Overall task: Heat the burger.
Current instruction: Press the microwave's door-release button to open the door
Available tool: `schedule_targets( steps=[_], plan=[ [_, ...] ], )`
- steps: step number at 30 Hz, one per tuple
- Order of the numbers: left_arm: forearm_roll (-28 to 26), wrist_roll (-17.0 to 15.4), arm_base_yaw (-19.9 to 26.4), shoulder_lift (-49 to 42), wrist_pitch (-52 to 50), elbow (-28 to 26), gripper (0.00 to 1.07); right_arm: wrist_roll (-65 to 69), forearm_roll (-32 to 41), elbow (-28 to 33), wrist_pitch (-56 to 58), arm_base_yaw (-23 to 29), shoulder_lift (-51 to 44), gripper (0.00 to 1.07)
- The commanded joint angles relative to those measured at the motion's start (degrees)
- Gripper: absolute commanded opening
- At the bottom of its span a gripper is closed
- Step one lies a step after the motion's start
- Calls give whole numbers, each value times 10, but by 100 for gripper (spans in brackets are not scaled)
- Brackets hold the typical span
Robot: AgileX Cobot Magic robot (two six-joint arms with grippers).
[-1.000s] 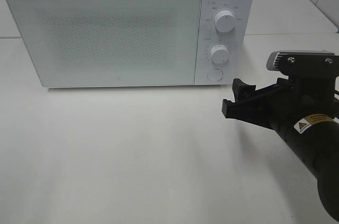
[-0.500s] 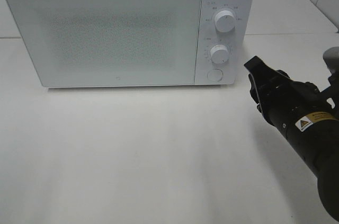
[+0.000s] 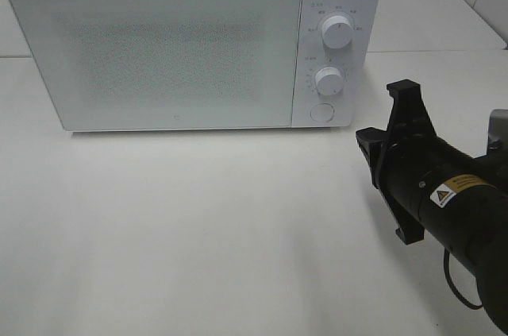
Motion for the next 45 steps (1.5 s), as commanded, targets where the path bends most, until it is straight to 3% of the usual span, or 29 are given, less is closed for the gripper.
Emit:
schedule_targets(
  steps=[1,26,31,45],
  plan=[
    [0,-2,2,-10,-5,-1,100,19,-2,-6,9,3,1,0],
    [1,-2,2,-10,-5,-1,100,46,16,-106,13,1,127,0],
    [2,-2,2,-10,-5,-1,100,46,8,-139,42,-35,143,0],
    [2,-2,2,-10,-5,-1,100,36,-11,-210,60,-76,198,0]
  ],
)
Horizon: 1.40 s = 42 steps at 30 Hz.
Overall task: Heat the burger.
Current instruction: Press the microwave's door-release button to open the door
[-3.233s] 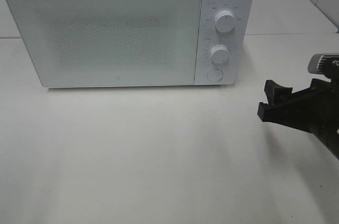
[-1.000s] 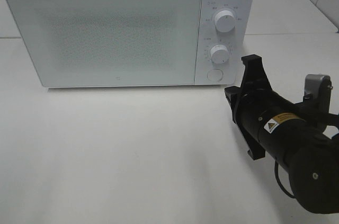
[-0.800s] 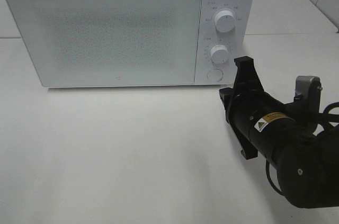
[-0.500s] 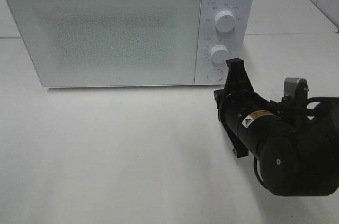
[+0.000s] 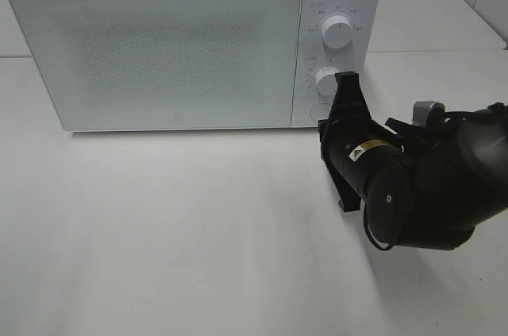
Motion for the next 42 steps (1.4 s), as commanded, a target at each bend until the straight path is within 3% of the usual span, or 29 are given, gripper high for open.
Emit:
schedule_targets(
  steps=[1,16,42],
  plan=[
    [1,-2,2,-10,-5,-1,100,-5,-9,-20,5,-14,14,0],
    [2,-2,2,-10,-5,-1,100,-16,-36,-99,36,-58,62,0],
    [2,-2,2,-10,-5,-1,100,-22,-29,-133,25,-79,99,0]
  ],
)
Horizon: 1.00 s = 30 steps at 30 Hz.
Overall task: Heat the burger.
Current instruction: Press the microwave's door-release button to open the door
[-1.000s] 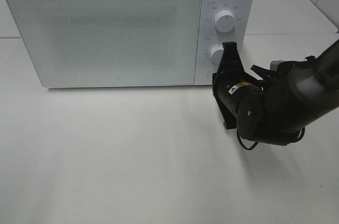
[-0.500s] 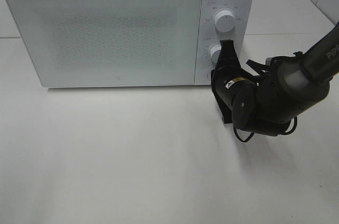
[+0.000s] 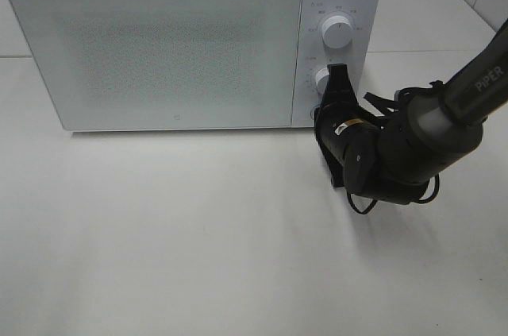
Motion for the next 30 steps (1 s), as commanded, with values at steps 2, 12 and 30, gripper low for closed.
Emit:
schedule_targets(
  steps=[2,12,30],
  plan=[
    [-2,-2,2,-10,-5,-1,100,-7,-1,-11,-19,-5,-1,0],
    [-2,-2,2,-10,-5,-1,100,-11,11,-25,-75,-5,-1,0],
    [-1,-2,2,-10,-5,-1,100,-35,-1,-107,-146,-19,25,0]
  ],
)
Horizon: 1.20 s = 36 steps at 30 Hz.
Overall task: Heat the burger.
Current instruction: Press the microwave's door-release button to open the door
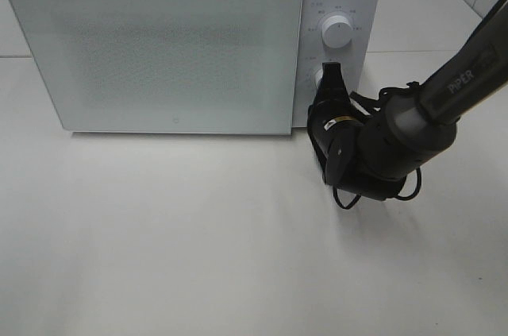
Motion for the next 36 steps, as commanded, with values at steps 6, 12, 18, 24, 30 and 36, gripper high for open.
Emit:
schedule_targets(
  steps=[6,12,18,24,30,36],
  plan=[
    [-1,-2,2,-10,-5,-1,100,-15,-58,-61,-144,-30,-5,0],
    [-1,-2,2,-10,-5,-1,100,-15,-58,-62,-143,-30,-5,0],
    [-1,-2,2,-10,-5,-1,100,-15,-58,-57,-135,-30,-6,0],
    [-1,-2,2,-10,-5,-1,100,-15,-58,-57,-83,-28,-14,0],
    [-1,-2,2,-10,-5,-1,100,-15,-47,-41,-61,-22,-24,0],
    [-1,-2,2,-10,-5,-1,100,-15,-42,-1,-33,-15,-49,0]
  ],
)
